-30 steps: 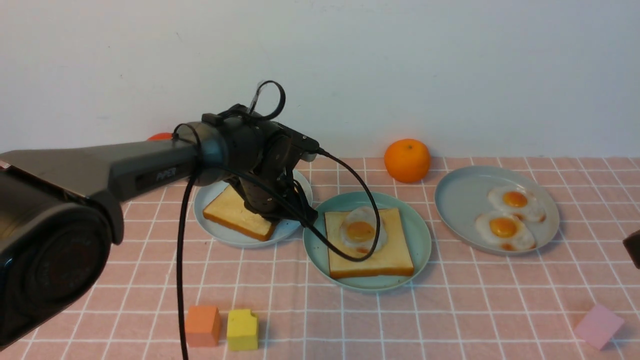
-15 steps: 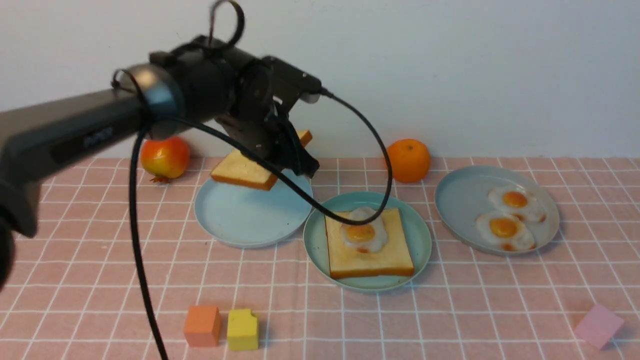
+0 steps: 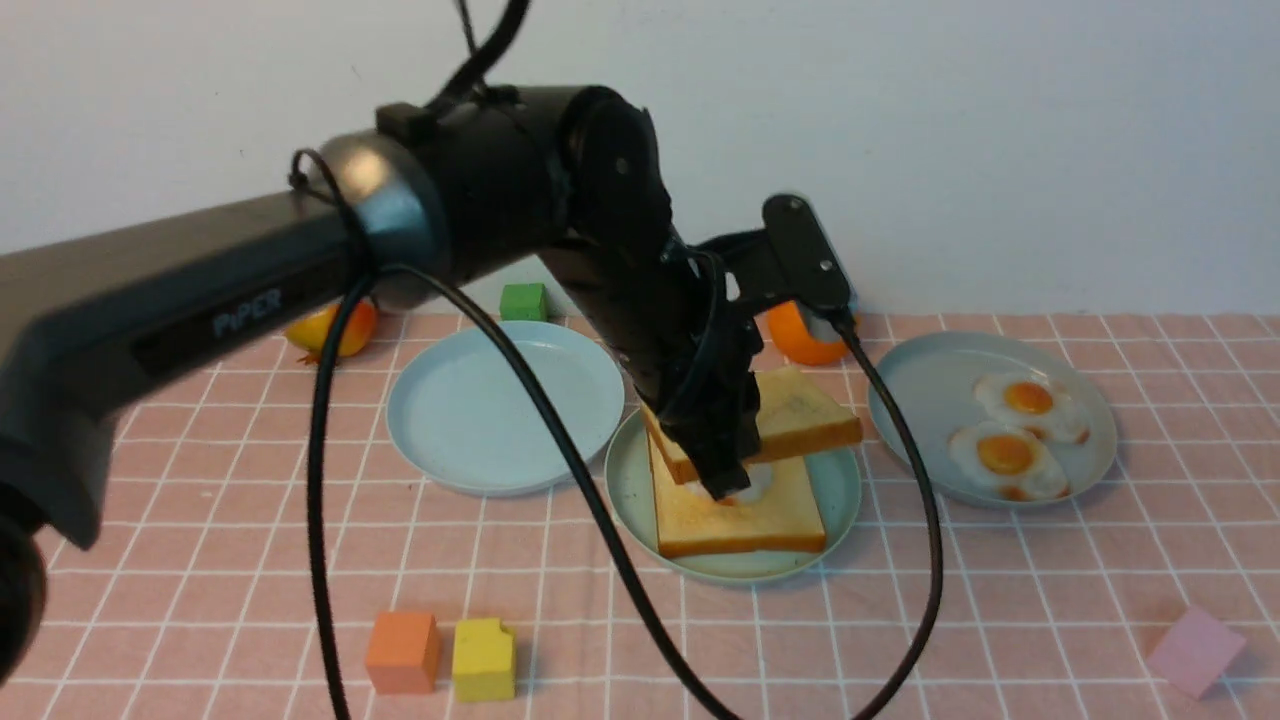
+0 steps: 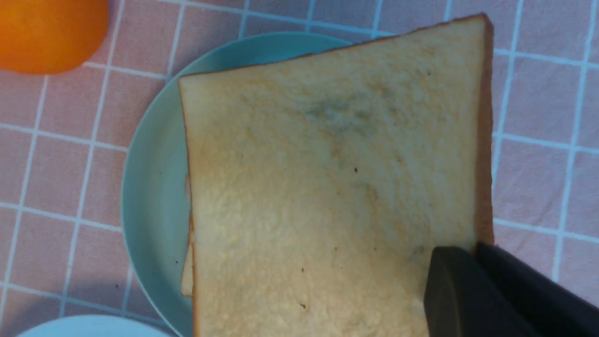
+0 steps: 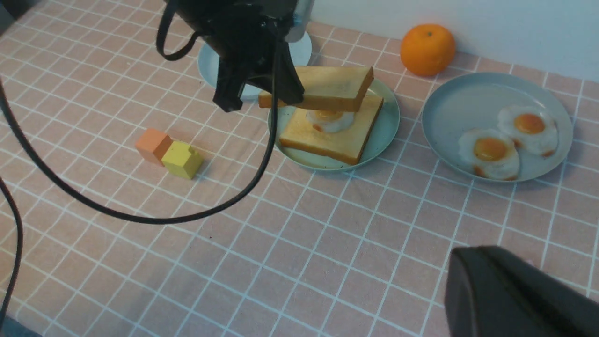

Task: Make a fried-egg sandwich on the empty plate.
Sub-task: Use the left arm to place a slice of bread on the fried egg in the middle

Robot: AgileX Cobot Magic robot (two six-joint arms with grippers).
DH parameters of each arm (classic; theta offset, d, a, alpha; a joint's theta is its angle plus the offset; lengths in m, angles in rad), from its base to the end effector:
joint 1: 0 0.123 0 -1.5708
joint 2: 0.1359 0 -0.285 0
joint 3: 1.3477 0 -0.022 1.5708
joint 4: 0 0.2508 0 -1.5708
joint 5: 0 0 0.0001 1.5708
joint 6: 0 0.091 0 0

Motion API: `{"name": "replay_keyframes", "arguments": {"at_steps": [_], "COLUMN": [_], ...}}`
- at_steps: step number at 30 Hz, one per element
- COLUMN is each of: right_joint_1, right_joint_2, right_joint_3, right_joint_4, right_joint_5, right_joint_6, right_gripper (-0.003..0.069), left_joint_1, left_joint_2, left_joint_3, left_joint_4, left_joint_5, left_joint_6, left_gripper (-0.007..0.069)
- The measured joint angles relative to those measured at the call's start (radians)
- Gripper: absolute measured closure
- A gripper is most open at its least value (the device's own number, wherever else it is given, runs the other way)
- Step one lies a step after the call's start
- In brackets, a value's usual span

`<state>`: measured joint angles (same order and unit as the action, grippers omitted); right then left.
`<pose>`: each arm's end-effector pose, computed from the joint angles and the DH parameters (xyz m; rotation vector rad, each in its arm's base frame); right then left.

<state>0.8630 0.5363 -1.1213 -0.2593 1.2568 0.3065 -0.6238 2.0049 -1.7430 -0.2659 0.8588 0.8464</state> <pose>0.0387 0.0111 0.4258 -0.5357 2.0814 0.3764 0.3559 -0.2784 0.2652 1.6096 2.0082 -0.2414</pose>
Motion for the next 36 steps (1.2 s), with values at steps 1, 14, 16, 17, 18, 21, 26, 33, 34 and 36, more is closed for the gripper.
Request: {"name": "replay_keyframes", "arguments": {"at_steps": [1,14,16,17,18,21,26,33,34,36], "right_joint_1": [0.000,0.000,0.000,0.000,0.000,0.000,0.000,0.000,0.000,0.000], "right_joint_2": [-0.003,-0.011,-0.011,-0.011,-0.011,-0.011,-0.011,-0.011,-0.011,-0.011], "right_joint_3": [0.008,0.093,0.093,0.093,0.093,0.093,0.093,0.093,0.093,0.093], "right_joint_4": [0.001,0.013,0.013,0.013,0.013,0.013,0.013,0.022,0.023,0.024], "right_joint_5": [0.000,0.000,0.000,0.000,0.000,0.000,0.000,0.000,0.000,0.000], "right_joint_6": [0.001,0.001,0.001,0.001,0.001,-0.006,-0.013,-0.017,-0.017,-0.017], "right_gripper": [0.0645,0.0644,0.0644,0.0643,0.0643,0.0643,0.0641,0.0641,0.0641,0.0641], "left_joint_1": [0.000,0.000,0.000,0.000,0.000,0.000,0.000,0.000,0.000,0.000], "left_joint_2": [0.011,0.097,0.105,0.110,0.113,0.120,0.121,0.121,0.121,0.121], "left_joint_3": [0.000,0.001,0.001,0.001,0.001,0.001,0.001,0.001,0.001,0.001], "left_joint_4": [0.004,0.036,0.042,0.047,0.050,0.055,0.057,0.057,0.057,0.057], "left_joint_5": [-0.008,-0.084,-0.078,-0.071,-0.062,-0.040,-0.040,-0.049,-0.049,-0.050], "left_joint_6": [0.004,0.017,0.017,0.019,0.023,0.037,0.054,0.055,0.055,0.055], "left_gripper": [0.0589,0.0589,0.0589,0.0589,0.0589,0.0590,0.0589,0.0446,0.0414,0.0353]}}
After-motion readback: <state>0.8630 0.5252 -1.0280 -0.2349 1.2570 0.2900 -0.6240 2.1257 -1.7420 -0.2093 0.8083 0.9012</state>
